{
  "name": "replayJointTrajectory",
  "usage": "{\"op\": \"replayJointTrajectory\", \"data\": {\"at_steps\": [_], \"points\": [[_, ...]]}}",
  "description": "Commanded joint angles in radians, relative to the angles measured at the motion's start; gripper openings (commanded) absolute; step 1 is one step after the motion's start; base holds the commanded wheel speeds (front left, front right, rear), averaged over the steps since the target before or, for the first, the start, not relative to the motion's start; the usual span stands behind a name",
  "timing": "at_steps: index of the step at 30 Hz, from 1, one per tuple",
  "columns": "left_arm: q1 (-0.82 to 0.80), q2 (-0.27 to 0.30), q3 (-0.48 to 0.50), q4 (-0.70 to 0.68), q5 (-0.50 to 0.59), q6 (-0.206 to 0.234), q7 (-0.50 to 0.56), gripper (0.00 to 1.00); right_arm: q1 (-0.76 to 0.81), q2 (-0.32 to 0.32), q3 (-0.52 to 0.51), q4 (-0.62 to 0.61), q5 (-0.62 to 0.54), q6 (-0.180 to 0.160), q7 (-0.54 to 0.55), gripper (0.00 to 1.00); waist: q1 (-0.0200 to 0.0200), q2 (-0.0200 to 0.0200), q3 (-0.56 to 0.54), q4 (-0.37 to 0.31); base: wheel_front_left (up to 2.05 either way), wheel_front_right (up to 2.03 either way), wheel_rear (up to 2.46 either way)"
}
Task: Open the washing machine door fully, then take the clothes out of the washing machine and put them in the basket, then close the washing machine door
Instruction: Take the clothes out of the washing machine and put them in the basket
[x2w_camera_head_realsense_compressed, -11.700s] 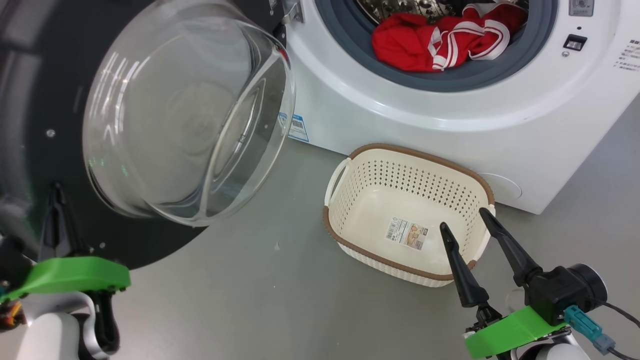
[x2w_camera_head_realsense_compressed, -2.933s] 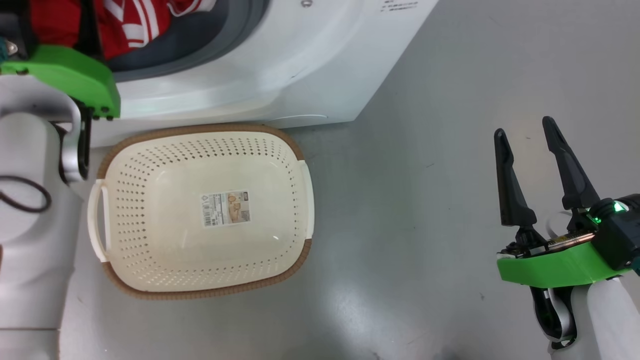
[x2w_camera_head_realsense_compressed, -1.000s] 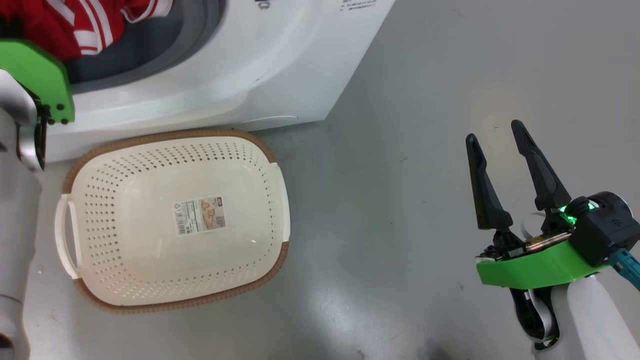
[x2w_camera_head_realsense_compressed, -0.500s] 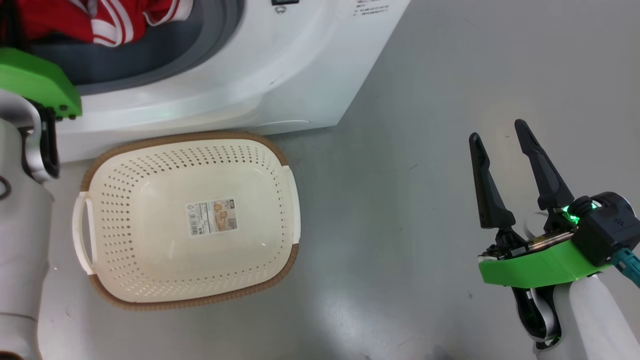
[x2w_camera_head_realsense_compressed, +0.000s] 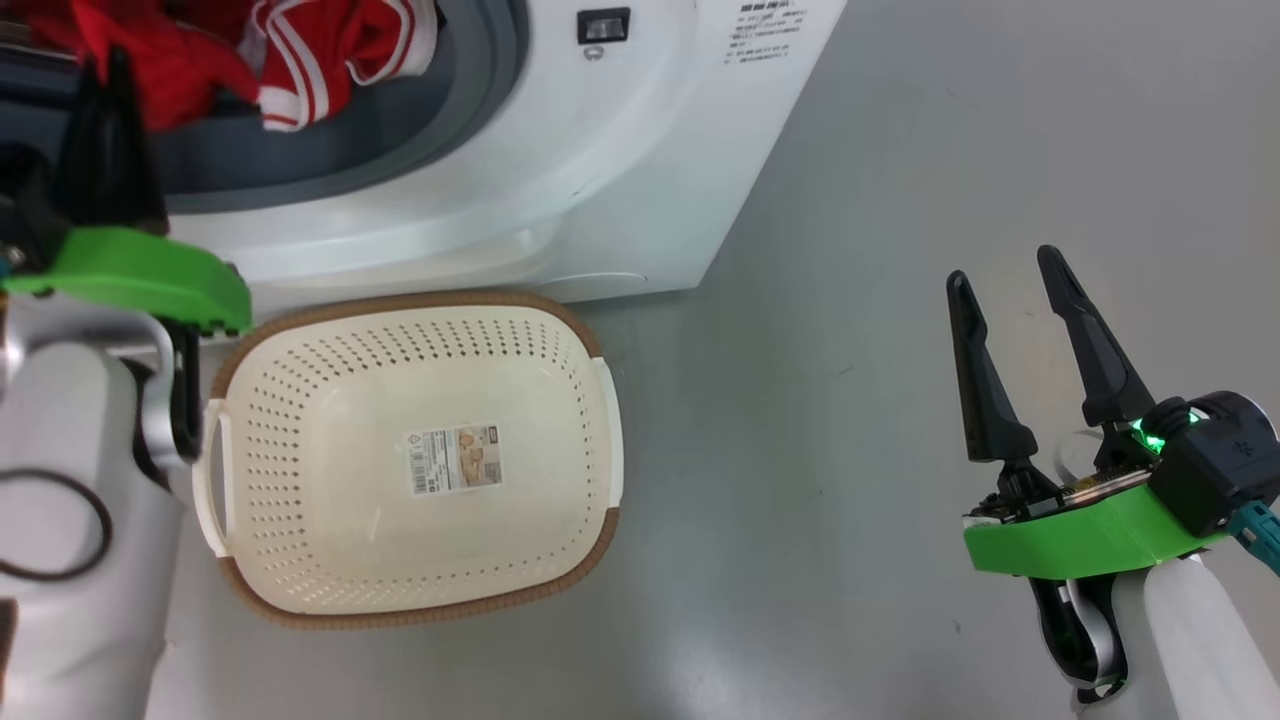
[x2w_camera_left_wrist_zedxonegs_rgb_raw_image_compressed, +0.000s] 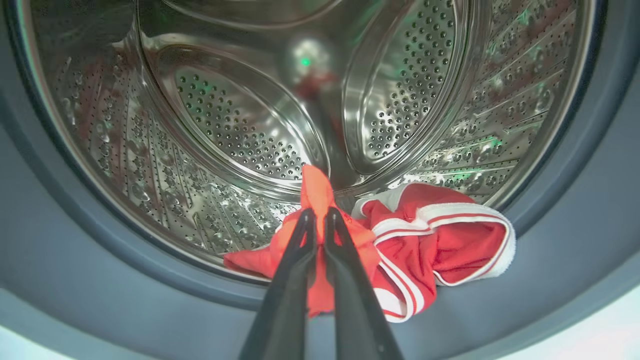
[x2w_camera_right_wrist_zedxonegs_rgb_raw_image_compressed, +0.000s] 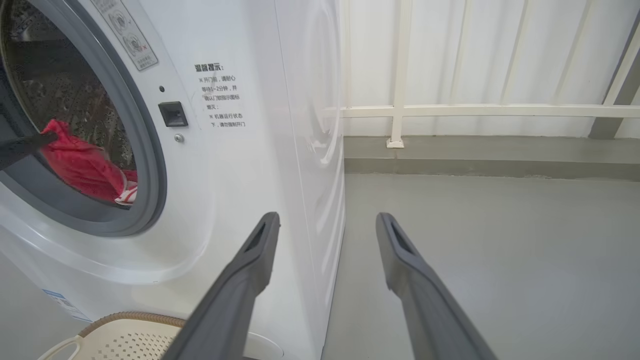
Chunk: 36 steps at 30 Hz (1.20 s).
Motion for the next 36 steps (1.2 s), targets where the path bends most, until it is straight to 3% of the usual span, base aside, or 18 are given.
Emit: {"op": "replayJointTrajectory", "data": {"at_steps": [1, 36], "points": [[0.048, 0.036, 0.027, -0.066, -0.007, 0.016, -0.010, 0.00, 0.021, -0.006, 0.014, -0.020, -0.005, 0.006, -0.006, 1.00, 0.0000, -0.0001, -0.023, 0.011, 0.00, 0.00, 0.00], [0.551, -0.004, -0.027, -0.582, -0.039, 0.128, 0.072, 0.00, 0.143, -0.006, -0.019, -0.015, -0.011, 0.006, -0.006, 1.00, 0.0000, -0.0001, -0.285, 0.061, 0.00, 0.00, 0.00]]}}
